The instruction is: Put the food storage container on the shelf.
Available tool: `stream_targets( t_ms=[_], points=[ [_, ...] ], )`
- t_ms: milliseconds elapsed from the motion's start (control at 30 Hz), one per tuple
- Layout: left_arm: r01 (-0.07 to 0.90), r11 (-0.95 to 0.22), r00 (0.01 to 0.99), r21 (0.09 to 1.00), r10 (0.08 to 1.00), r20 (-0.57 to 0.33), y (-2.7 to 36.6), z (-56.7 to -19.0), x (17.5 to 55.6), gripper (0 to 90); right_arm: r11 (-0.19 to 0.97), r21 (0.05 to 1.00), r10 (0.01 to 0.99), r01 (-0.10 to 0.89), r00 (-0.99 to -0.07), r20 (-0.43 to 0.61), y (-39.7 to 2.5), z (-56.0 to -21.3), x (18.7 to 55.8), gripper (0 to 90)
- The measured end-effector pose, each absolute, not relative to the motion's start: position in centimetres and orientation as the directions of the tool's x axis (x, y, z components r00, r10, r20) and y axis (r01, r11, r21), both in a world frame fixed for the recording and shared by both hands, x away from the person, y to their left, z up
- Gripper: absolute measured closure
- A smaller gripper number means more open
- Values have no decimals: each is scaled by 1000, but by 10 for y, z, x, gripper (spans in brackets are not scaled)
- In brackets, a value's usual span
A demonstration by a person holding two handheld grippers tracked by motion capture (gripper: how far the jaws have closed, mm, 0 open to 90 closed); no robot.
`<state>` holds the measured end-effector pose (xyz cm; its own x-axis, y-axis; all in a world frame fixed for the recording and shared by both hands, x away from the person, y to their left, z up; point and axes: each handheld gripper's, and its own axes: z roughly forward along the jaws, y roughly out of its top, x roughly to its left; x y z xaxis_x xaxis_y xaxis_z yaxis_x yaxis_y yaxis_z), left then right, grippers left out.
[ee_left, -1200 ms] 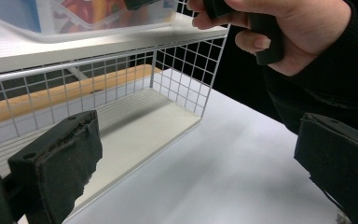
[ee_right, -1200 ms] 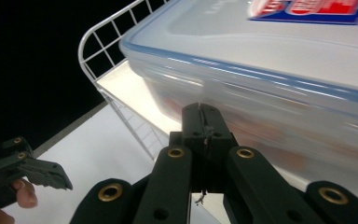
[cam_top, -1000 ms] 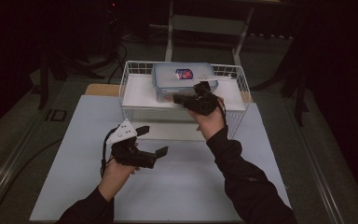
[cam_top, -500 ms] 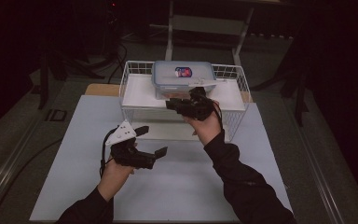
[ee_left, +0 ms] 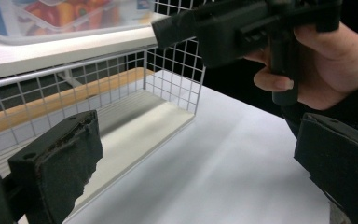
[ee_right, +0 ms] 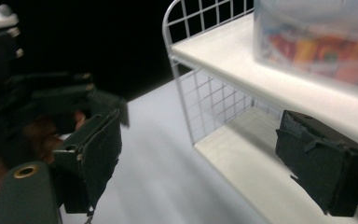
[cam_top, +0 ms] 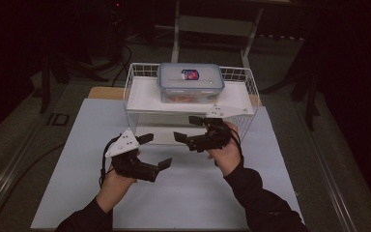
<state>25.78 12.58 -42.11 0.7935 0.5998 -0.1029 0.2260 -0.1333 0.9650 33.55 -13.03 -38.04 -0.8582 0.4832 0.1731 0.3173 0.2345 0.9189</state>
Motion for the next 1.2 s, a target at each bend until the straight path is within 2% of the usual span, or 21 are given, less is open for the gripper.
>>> stream_targets(
  t_ms=[333, 500, 900, 1200],
  points=[
    [197, -170, 830, 966, 553, -72, 127, -434, 250, 7, 251, 919, 505, 305, -851, 145, -163, -414, 311, 141],
    [207, -175, 853, 963, 515, -89, 129, -446, 246, 7, 227, 914, 526, 336, -832, 175, -187, -432, 300, 143],
    [261, -213, 864, 942, 486, -130, 131, -477, 246, 7, 231, 901, 616, 367, -772, 156, -231, -463, 280, 146],
    [282, -220, 864, 934, 481, -148, 131, -491, 246, 7, 239, 903, 621, 358, -771, 141, -257, -484, 270, 146]
  ],
)
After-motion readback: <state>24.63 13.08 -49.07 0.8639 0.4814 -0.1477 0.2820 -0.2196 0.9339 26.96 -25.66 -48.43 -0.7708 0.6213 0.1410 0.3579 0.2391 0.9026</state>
